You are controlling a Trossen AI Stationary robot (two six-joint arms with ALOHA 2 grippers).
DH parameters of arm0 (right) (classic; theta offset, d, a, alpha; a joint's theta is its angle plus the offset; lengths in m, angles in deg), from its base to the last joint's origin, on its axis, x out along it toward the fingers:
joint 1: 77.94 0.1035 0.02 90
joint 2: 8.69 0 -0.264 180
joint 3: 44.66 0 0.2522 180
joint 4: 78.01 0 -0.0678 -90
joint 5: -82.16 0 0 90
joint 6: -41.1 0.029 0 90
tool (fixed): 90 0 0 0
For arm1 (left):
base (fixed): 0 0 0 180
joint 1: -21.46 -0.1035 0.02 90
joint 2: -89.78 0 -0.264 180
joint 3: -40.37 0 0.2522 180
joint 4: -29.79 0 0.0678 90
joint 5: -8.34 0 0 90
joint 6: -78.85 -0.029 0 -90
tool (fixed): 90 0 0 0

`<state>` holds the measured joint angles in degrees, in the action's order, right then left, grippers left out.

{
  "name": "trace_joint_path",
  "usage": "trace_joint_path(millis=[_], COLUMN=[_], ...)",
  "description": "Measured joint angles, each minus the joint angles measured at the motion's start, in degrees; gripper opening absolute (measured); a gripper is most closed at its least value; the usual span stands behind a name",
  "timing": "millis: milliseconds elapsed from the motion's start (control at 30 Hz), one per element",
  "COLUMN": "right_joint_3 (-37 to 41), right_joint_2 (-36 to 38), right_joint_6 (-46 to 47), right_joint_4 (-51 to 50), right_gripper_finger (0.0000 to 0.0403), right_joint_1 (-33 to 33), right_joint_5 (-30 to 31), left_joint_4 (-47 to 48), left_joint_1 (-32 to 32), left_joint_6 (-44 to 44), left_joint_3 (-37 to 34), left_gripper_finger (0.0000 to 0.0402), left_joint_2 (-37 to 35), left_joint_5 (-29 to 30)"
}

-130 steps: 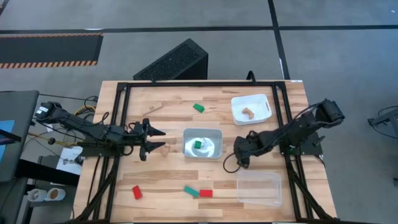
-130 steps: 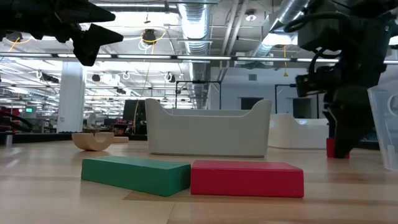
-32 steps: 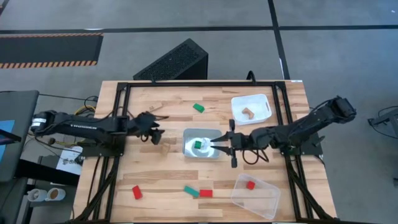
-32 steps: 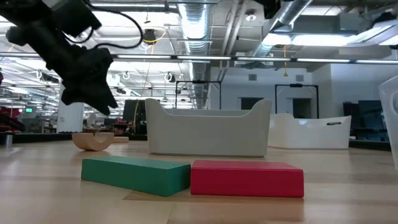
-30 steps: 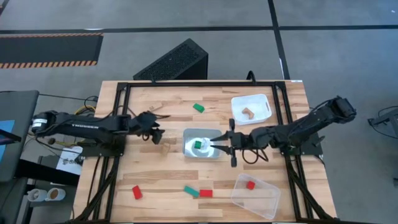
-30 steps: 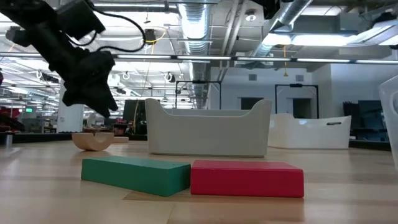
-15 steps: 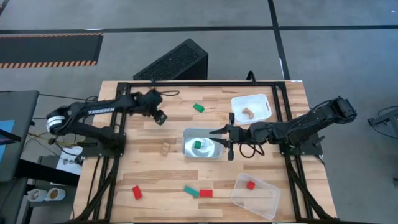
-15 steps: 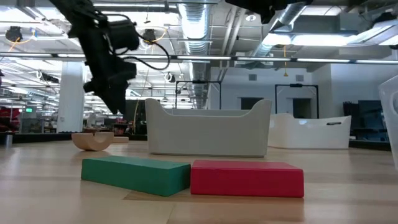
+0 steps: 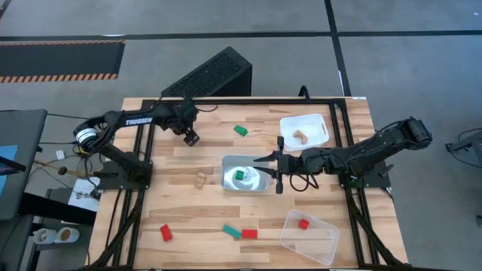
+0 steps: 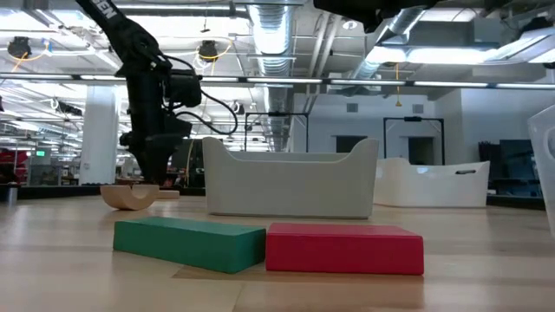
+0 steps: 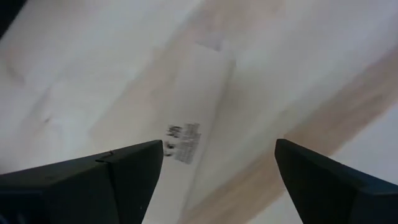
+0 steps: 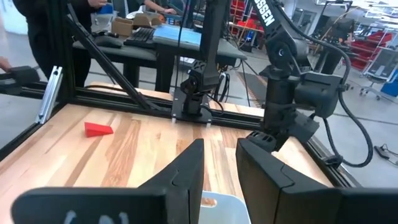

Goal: Sort & place blocks by color
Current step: Put the top brown block into the white bin

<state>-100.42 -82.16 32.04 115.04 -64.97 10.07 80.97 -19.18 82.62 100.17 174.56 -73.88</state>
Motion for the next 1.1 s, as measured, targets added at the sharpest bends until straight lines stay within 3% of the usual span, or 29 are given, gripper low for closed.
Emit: trace_joint_path(millis=[267,567,633,700,900,1100], right_joint_3=[0.0,0.0,0.0,0.0,0.0,0.0], right_joint_2=[0.0,0.0,0.0,0.0,0.0,0.0], right_joint_6=[0.0,0.4,0.4,0.4,2.1,2.7], right_joint_4=[0.0,0.0,-0.2,-0.4,-1.3,-3.0], right_gripper_finger=[0.0118,0.0118,0.0118,0.0118,0.0118,0.0118], right_joint_1=[0.0,0.0,-0.1,-0.5,-1.8,-2.3], right_joint_5=[0.0,0.1,0.1,0.1,0.1,0.2], left_joint_4=[0.5,0.6,0.1,-0.5,-0.6,-5.1], left_joint_1=[-7.9,-7.9,-6.9,-6.7,-5.2,-2.8], left_joint_6=[-1.1,-4.1,-5.0,-5.9,-6.0,-5.4], left_joint_3=[0.0,0.7,0.7,0.6,1.2,0.2], left_gripper_finger=[0.0297,0.0287,0.0267,0.0236,0.0088,0.0089], left_joint_2=[1.3,9.6,9.9,9.9,10.0,5.3], left_joint_5=[-2.7,-1.2,-0.7,-3.8,-5.2,-5.4])
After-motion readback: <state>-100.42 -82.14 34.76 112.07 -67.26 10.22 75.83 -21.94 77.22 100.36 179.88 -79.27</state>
